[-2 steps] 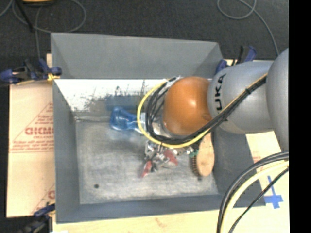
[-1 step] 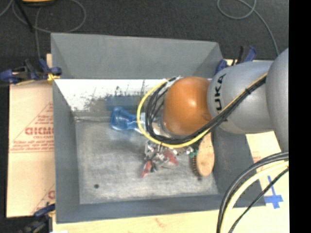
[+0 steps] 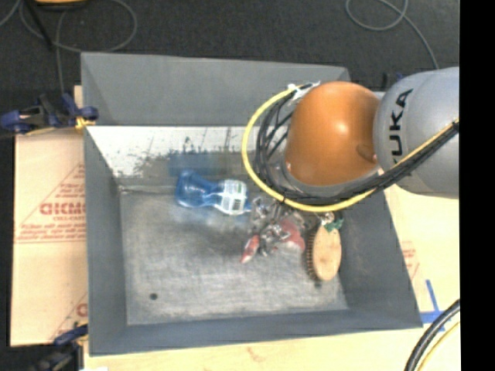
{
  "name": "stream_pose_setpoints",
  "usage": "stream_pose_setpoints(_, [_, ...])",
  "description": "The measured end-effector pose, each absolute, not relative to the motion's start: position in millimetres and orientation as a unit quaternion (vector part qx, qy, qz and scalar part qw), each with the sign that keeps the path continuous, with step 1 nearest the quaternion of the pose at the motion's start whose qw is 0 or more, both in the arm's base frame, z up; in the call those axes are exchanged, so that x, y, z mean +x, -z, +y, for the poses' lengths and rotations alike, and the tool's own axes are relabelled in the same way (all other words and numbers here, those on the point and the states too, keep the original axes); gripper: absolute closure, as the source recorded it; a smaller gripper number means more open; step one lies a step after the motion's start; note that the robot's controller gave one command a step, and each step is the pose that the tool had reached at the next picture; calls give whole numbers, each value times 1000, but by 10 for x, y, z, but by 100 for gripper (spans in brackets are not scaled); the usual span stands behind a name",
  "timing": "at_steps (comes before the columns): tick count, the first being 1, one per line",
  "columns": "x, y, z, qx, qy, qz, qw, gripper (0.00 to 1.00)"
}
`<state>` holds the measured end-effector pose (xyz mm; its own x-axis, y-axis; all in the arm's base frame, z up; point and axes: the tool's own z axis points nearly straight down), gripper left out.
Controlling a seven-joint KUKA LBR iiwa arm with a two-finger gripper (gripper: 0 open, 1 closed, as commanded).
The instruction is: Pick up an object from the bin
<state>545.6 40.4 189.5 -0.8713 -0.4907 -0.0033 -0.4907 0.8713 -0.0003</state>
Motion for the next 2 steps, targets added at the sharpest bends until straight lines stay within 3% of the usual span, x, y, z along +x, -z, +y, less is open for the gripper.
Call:
stream_pose_setpoints(1, [5455,-1895,409,-254,-1,967,2,100])
stream_pose_setpoints(2, [5433,-2772,386,-440,0,898,3,100])
